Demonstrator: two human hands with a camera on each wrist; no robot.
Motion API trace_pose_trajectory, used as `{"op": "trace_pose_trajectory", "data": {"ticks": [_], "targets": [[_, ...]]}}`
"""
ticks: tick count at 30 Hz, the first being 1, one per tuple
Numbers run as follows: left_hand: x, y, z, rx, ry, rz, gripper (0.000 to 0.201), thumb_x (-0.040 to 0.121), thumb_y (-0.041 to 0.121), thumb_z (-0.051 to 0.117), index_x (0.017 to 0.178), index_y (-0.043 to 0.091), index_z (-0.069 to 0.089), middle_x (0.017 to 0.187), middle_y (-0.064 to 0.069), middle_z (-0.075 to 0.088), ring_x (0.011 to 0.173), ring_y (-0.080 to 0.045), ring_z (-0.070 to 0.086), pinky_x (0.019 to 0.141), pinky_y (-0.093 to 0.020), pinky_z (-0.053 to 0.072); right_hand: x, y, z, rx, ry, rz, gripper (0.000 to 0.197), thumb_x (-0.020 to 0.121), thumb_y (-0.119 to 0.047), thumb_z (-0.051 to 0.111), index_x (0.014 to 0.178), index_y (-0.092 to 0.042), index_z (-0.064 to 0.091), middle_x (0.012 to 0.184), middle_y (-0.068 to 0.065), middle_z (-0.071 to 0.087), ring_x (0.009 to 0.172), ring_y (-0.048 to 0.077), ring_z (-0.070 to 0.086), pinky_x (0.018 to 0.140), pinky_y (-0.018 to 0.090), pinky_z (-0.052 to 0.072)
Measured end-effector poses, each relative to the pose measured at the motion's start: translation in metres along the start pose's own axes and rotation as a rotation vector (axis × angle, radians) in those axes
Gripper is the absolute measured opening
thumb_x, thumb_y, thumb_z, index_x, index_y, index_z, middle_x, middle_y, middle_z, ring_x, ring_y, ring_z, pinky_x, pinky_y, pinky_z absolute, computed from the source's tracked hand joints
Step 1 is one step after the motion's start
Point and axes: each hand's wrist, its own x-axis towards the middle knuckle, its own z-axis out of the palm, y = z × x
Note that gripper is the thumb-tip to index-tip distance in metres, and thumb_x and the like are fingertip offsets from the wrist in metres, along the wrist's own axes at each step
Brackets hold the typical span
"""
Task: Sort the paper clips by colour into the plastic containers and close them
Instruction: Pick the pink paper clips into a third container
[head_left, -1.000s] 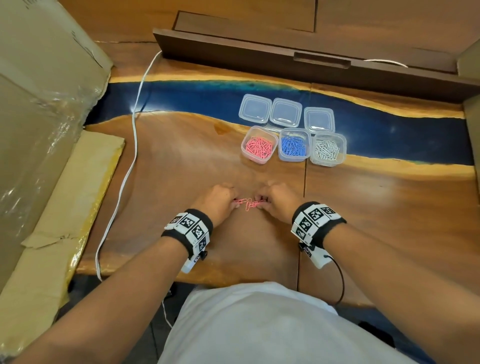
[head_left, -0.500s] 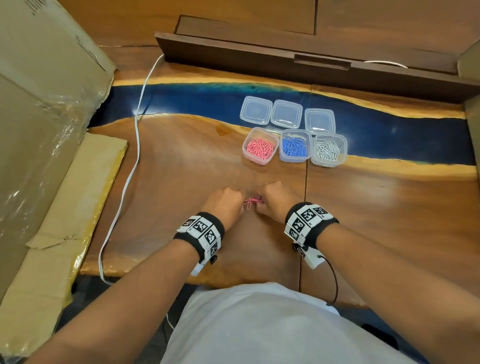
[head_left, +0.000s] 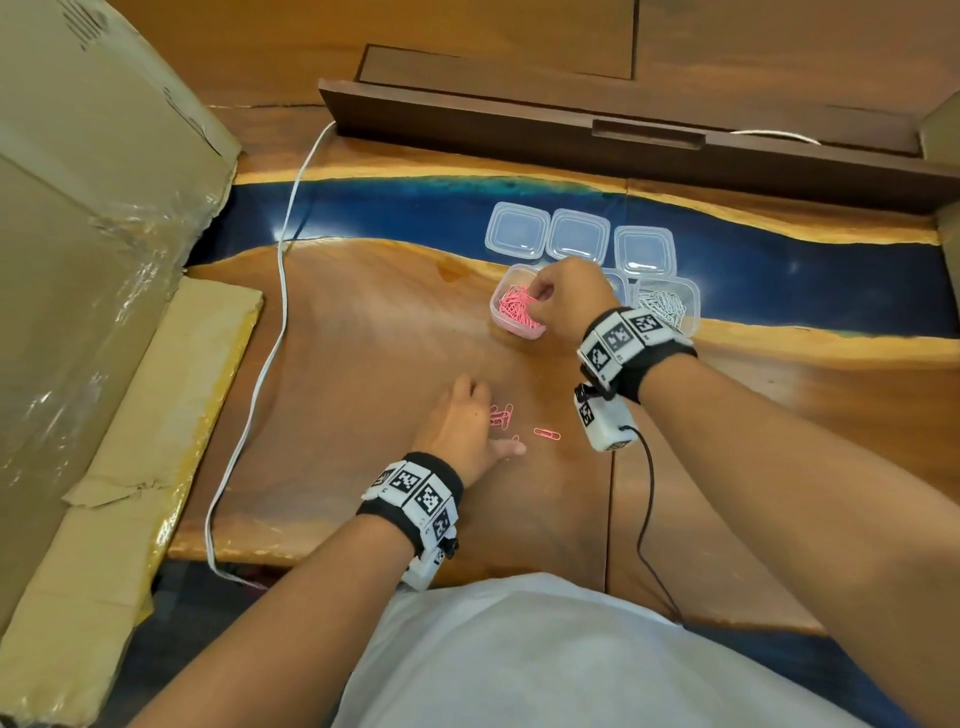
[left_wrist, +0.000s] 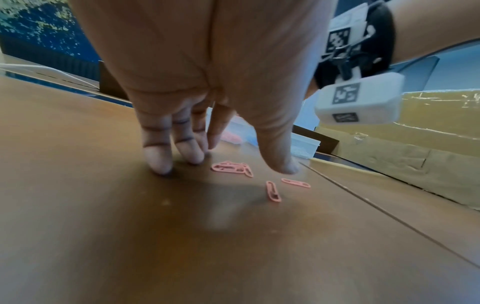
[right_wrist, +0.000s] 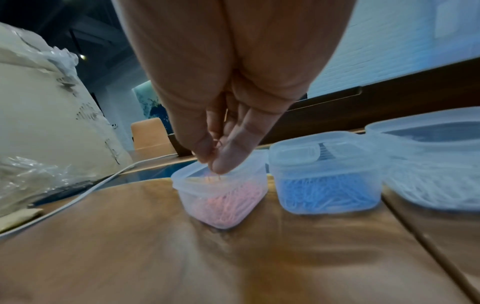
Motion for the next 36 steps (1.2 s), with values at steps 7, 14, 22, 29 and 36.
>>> {"op": "trace_pose_trajectory", "data": {"ticks": [7, 14, 22, 29, 36], "targets": [[0.001, 0.011, 0.009, 0.07, 0.06, 0.045, 0.035, 0.089, 0.029, 0.062, 0.116, 0.008, 0.056, 0.118, -0.006, 0.053, 0.107, -0.027, 0.052, 0.082, -0.038, 0.047, -0.048, 0.017, 0.012, 0.074, 0.008, -0.016, 0.008, 0.082, -0.012, 0.065, 0.088, -0.015, 0.07, 0.081, -0.003, 0.063, 0.079, 0.014, 0.058, 0.073, 0.022, 0.042], [0.004, 0.005, 0.013, -0.105, 0.055, -0.045, 0.019, 0.091, 0.012, 0.055, 0.107, 0.01, 0.065, 0.1, -0.013, 0.067, 0.092, -0.036, 0.064, 0.081, -0.043, 0.053, -0.109, 0.055, 0.063, 0.015, -0.266, 0.095, 0.011, 0.078, -0.022, 0.075, 0.084, -0.017, 0.067, 0.083, 0.001, 0.065, 0.08, 0.02, 0.062, 0.077, 0.038, 0.053], [0.006, 0.007, 0.017, -0.145, 0.05, -0.04, 0.028, 0.086, -0.002, 0.05, 0.111, 0.01, 0.054, 0.1, -0.016, 0.064, 0.093, -0.035, 0.061, 0.081, -0.042, 0.052, -0.104, 0.042, 0.06, -0.137, -0.384, 0.046, 0.016, 0.089, -0.017, 0.054, 0.086, -0.009, 0.067, 0.088, 0.01, 0.068, 0.082, 0.028, 0.064, 0.077, 0.038, 0.055], [0.004, 0.003, 0.01, -0.177, 0.049, -0.093, 0.019, 0.088, -0.003, 0.047, 0.091, 0.009, 0.062, 0.101, -0.012, 0.057, 0.095, -0.03, 0.056, 0.075, -0.032, 0.042, -0.109, 0.031, 0.057, -0.233, -0.453, -0.005, 0.02, 0.089, -0.023, 0.055, 0.088, -0.005, 0.064, 0.092, 0.012, 0.062, 0.081, 0.029, 0.06, 0.068, 0.033, 0.047], [-0.006, -0.031, -0.011, -0.896, -0.015, -0.307, 0.022, 0.097, 0.003, 0.046, 0.082, 0.012, 0.059, 0.08, -0.004, 0.058, 0.061, -0.013, 0.051, 0.048, -0.026, 0.046, -0.105, 0.037, 0.062, 0.522, -0.332, 0.212, 0.022, 0.084, -0.002, 0.061, 0.072, -0.013, 0.047, 0.065, 0.01, 0.061, 0.054, 0.018, 0.062, 0.056, 0.037, 0.056]]}}
